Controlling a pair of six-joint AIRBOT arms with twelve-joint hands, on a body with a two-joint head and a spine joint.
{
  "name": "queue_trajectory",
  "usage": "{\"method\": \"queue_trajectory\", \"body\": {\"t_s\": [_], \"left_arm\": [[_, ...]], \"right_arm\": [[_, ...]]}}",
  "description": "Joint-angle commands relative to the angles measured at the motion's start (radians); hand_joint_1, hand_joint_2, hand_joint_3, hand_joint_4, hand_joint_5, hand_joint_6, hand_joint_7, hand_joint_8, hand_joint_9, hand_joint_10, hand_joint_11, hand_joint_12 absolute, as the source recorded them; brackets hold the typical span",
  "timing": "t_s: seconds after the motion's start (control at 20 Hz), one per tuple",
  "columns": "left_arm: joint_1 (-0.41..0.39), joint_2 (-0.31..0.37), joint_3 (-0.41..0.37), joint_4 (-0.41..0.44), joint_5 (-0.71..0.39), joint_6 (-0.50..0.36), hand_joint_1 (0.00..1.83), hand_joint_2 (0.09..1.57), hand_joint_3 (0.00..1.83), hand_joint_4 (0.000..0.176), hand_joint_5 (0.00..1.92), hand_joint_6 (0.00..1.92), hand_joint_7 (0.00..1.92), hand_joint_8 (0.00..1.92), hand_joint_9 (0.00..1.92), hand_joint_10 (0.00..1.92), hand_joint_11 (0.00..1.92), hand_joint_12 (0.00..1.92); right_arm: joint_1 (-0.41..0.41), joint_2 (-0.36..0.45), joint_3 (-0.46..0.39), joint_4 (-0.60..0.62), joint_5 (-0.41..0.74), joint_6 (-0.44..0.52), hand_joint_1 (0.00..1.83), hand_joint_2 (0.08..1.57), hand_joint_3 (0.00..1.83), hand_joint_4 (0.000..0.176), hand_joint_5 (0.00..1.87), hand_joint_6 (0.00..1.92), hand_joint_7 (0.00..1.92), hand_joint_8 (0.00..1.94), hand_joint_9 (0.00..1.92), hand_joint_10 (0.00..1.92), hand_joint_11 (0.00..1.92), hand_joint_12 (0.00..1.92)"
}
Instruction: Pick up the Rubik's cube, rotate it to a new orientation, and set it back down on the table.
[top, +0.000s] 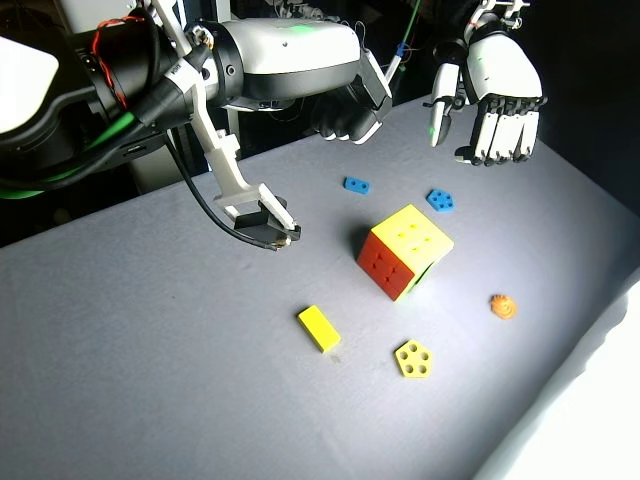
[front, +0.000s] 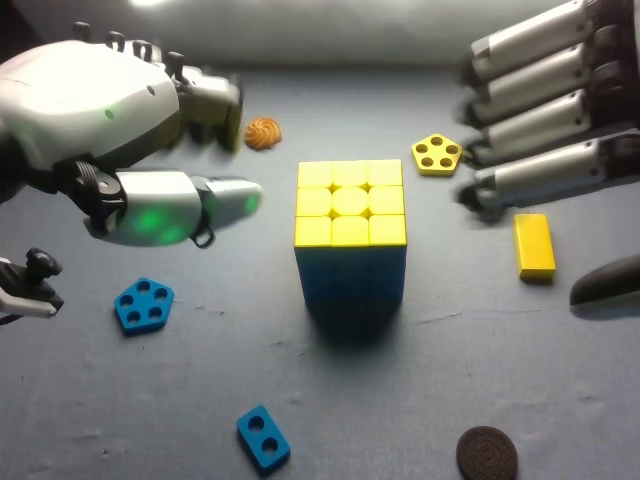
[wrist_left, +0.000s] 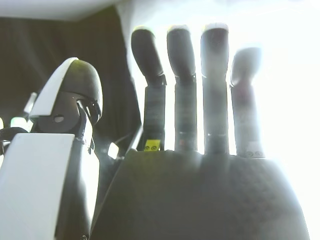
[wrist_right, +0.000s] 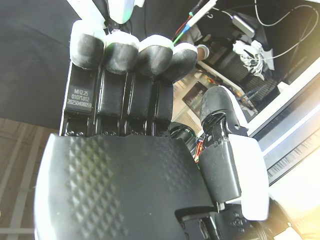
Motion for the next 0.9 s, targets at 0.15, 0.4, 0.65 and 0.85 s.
{"method": "queue_trajectory", "body": {"t_s": [0.15,0.4,0.65,0.85], "left_arm": [[-0.013,0.003,0.006,-0.01,-0.098,0.002,0.09,1.29,0.0,0.001,0.02,0.0,0.07,0.0,0.08,0.0,0.0,0.34],[-0.032,-0.012,0.008,-0.14,-0.029,0.103,0.16,1.27,0.0,0.004,0.04,0.0,0.1,0.0,0.12,0.01,0.0,0.4],[-0.065,-0.089,0.018,-0.452,0.007,0.419,0.41,1.19,0.0,0.0,0.0,0.0,0.03,0.0,0.05,0.0,0.0,0.28],[-0.094,-0.145,0.02,-0.731,-0.008,0.687,0.75,1.09,0.0,0.0,0.0,0.0,0.0,0.0,0.0,0.0,0.0,0.2]], "right_arm": [[0.01,0.004,-0.002,0.097,0.064,-0.005,0.1,1.26,0.0,0.0,0.16,0.04,0.21,0.01,0.18,0.06,0.0,0.65],[0.01,0.004,-0.002,0.097,0.064,-0.005,0.08,1.28,0.0,0.0,0.11,0.01,0.15,0.0,0.14,0.01,0.0,0.45],[0.01,0.004,-0.002,0.097,0.064,-0.005,0.03,1.28,0.0,0.0,0.07,0.0,0.12,0.0,0.12,0.01,0.0,0.37],[0.01,0.004,-0.002,0.097,0.064,-0.005,0.08,1.26,0.0,0.0,0.04,0.01,0.11,0.0,0.13,0.01,0.0,0.45]]}}
